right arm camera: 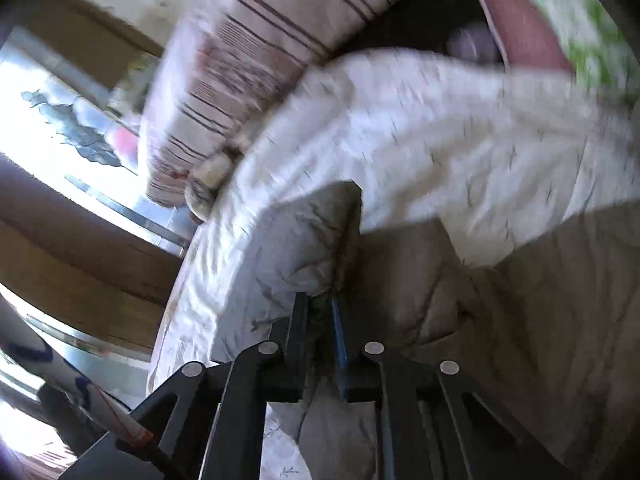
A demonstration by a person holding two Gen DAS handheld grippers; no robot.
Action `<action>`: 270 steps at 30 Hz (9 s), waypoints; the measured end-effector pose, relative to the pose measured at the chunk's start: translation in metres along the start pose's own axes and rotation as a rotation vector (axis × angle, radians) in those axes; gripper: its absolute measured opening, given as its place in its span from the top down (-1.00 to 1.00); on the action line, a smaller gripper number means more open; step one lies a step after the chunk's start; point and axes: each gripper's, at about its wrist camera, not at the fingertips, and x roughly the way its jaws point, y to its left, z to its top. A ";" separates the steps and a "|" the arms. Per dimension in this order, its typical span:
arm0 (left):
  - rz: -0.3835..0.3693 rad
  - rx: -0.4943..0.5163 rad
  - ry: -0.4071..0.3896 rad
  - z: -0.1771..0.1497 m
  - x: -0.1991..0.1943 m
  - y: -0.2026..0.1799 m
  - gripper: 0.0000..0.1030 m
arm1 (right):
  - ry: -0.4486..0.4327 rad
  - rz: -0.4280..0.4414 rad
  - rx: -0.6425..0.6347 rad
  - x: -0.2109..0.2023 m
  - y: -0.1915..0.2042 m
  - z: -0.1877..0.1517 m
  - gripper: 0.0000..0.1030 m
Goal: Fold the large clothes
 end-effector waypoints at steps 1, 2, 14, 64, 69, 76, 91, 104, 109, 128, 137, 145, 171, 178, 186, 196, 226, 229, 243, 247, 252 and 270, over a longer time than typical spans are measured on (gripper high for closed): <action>-0.004 -0.007 -0.002 0.001 -0.001 0.002 -0.53 | -0.037 0.019 -0.008 -0.015 0.004 -0.003 0.80; -0.017 -0.018 -0.007 0.002 -0.004 0.003 -0.53 | -0.061 0.028 -0.007 -0.026 0.006 -0.006 0.82; -0.209 -0.030 -0.029 -0.003 -0.032 -0.017 -0.53 | -0.381 -0.116 0.058 -0.243 -0.062 -0.064 0.96; -0.375 0.066 0.022 -0.020 -0.035 -0.078 -0.57 | -0.533 -0.359 0.229 -0.325 -0.144 -0.121 0.69; -0.412 0.137 0.046 -0.042 -0.028 -0.121 -0.58 | -0.495 -0.455 0.276 -0.339 -0.192 -0.142 0.69; -0.321 0.331 0.097 -0.079 -0.009 -0.177 -0.58 | -0.404 -0.511 0.367 -0.322 -0.246 -0.162 0.68; -0.330 0.331 -0.024 -0.077 -0.047 -0.184 -0.64 | -0.410 -0.551 0.176 -0.330 -0.199 -0.178 0.00; -0.231 0.472 0.190 -0.110 0.007 -0.209 -0.91 | -0.148 -0.646 0.053 -0.208 -0.196 -0.146 -0.14; -0.276 0.468 0.151 -0.103 -0.017 -0.205 -0.91 | -0.216 -0.502 0.120 -0.264 -0.183 -0.171 -0.19; -0.228 0.619 0.249 -0.198 -0.085 -0.188 -0.88 | -0.118 -0.511 0.259 -0.352 -0.213 -0.336 -0.34; -0.209 0.385 0.162 -0.193 -0.165 -0.043 -0.88 | -0.305 -0.557 0.297 -0.453 -0.219 -0.405 -0.51; -0.241 0.250 0.288 -0.244 -0.162 0.016 -0.69 | -0.266 -0.537 0.403 -0.467 -0.242 -0.470 -0.51; -0.349 0.439 0.206 -0.305 -0.224 -0.010 0.18 | -0.251 -0.621 0.377 -0.471 -0.221 -0.504 0.45; -0.338 0.359 0.134 -0.277 -0.250 0.012 -0.06 | -0.358 -0.636 0.408 -0.502 -0.209 -0.505 -0.06; -0.411 0.415 0.046 -0.257 -0.302 -0.027 -0.31 | -0.394 -0.528 0.227 -0.495 -0.142 -0.469 -0.06; -0.536 0.504 -0.103 -0.206 -0.349 -0.139 -0.67 | -0.421 -0.458 -0.010 -0.483 -0.044 -0.389 -0.52; -0.227 0.433 0.104 -0.173 -0.068 -0.230 -0.67 | -0.461 -0.397 0.567 -0.345 -0.181 0.023 -0.69; -0.255 0.407 0.079 -0.163 -0.073 -0.227 -0.67 | -0.476 -0.390 0.629 -0.336 -0.199 0.038 -0.69; -0.277 0.368 0.042 -0.148 -0.071 -0.224 -0.67 | -0.473 -0.312 0.624 -0.313 -0.237 0.053 0.64; -0.275 0.359 0.031 -0.147 -0.073 -0.223 -0.67 | -0.518 -0.267 0.584 -0.326 -0.224 0.028 0.71; -0.286 0.332 0.013 -0.143 -0.076 -0.218 -0.67 | -0.554 -0.206 0.507 -0.342 -0.195 -0.027 0.77; -0.327 0.258 -0.006 -0.137 -0.078 -0.207 -0.66 | -0.332 -0.261 0.590 -0.241 -0.249 -0.221 0.71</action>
